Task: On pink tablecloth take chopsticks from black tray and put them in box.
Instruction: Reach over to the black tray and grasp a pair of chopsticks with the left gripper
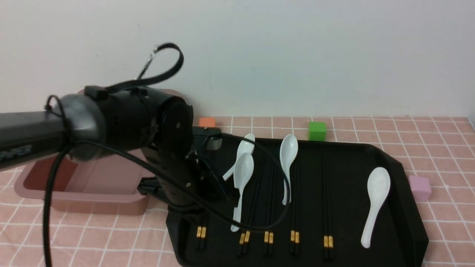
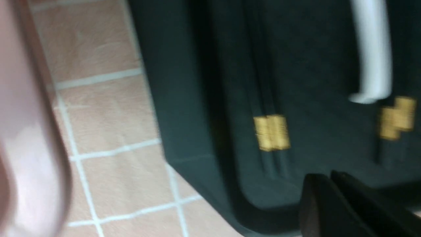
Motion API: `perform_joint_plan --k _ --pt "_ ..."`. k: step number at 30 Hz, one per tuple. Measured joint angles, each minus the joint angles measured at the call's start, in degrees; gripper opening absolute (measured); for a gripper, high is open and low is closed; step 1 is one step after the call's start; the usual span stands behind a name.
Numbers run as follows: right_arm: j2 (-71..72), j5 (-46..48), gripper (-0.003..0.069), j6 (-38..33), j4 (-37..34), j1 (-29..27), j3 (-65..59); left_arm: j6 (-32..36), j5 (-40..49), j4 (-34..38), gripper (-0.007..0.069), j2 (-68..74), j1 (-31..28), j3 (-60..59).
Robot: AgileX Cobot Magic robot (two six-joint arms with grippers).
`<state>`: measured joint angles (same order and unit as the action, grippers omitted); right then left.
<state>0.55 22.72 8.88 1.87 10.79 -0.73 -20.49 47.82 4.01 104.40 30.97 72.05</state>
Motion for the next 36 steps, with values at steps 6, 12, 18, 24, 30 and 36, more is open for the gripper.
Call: perform_joint_plan --k 6,12,18,24,30,36 --pt "0.0 0.0 0.024 0.0 0.0 0.0 0.0 0.0 -0.63 0.45 0.0265 5.25 -1.33 0.0" --pt "0.0 0.0 0.024 0.0 0.0 0.0 0.0 0.0 -3.3 1.21 0.0327 7.3 -1.33 0.18" --pt "0.0 0.0 0.024 0.0 0.0 0.0 0.0 0.0 -4.89 0.57 0.0332 7.42 -1.33 0.18" --pt "0.0 0.0 0.024 0.0 0.0 0.0 0.0 0.0 -6.38 -0.98 0.0332 8.27 -1.28 0.48" --pt "0.0 0.0 0.024 0.0 0.0 0.0 0.0 -0.26 -6.5 -1.4 0.0329 8.32 -1.28 0.53" --pt "0.0 0.0 0.024 0.0 0.0 0.0 0.0 -0.57 -6.21 -2.19 0.0285 8.93 -1.28 0.83"
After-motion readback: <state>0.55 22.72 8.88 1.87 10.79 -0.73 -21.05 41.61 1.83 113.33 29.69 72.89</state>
